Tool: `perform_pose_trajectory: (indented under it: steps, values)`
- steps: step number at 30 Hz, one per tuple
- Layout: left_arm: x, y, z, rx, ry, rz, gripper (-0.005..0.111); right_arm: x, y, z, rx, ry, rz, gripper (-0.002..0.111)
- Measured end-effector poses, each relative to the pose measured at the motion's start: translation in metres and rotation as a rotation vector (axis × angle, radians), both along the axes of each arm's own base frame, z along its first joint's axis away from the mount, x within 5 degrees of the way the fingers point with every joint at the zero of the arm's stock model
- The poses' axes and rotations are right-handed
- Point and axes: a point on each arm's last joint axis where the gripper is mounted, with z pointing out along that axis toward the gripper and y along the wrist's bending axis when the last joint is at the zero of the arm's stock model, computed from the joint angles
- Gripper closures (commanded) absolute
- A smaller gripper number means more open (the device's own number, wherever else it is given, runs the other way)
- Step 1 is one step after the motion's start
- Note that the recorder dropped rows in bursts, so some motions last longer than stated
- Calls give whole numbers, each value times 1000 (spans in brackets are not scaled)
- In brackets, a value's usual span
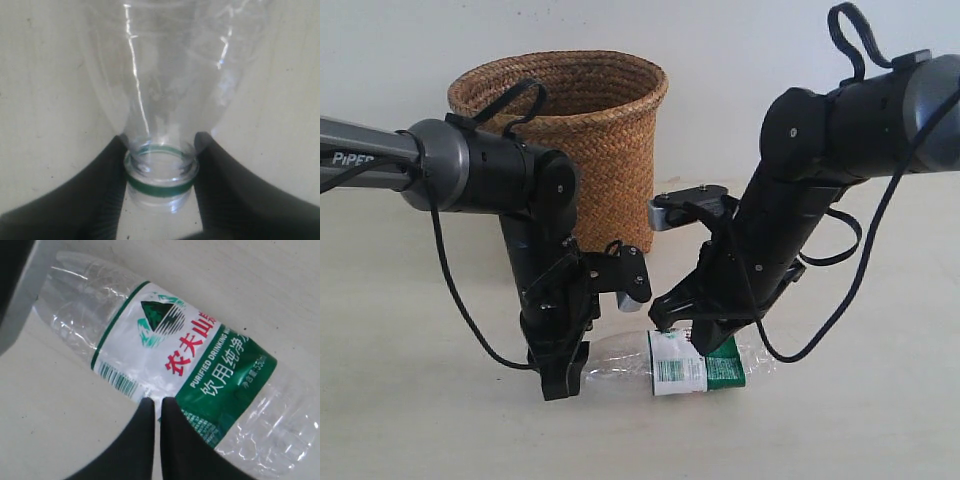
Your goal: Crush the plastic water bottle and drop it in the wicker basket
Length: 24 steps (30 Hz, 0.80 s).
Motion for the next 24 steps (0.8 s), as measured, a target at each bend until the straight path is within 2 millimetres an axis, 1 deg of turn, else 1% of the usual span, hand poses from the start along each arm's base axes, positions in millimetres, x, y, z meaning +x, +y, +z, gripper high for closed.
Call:
perform_pose_trajectory:
  steps: [6,9,12,17,22,24]
  values:
    - [0,0,0,2,3,0,103,4,1,-11,-13,6,-6,108]
    - [0,0,0,2,3,0,103,10,5,-17,-18,14,-8,108]
    - [0,0,0,3,5,3,103,15,8,-18,-18,21,-9,108]
    - [0,0,0,3,5,6,103,17,8,-20,-33,26,-9,108]
    - [0,0,0,3,5,8,103,20,9,-29,-55,52,-28,108]
    - [0,0,0,3,5,8,103,20,8,-35,-69,66,-29,108]
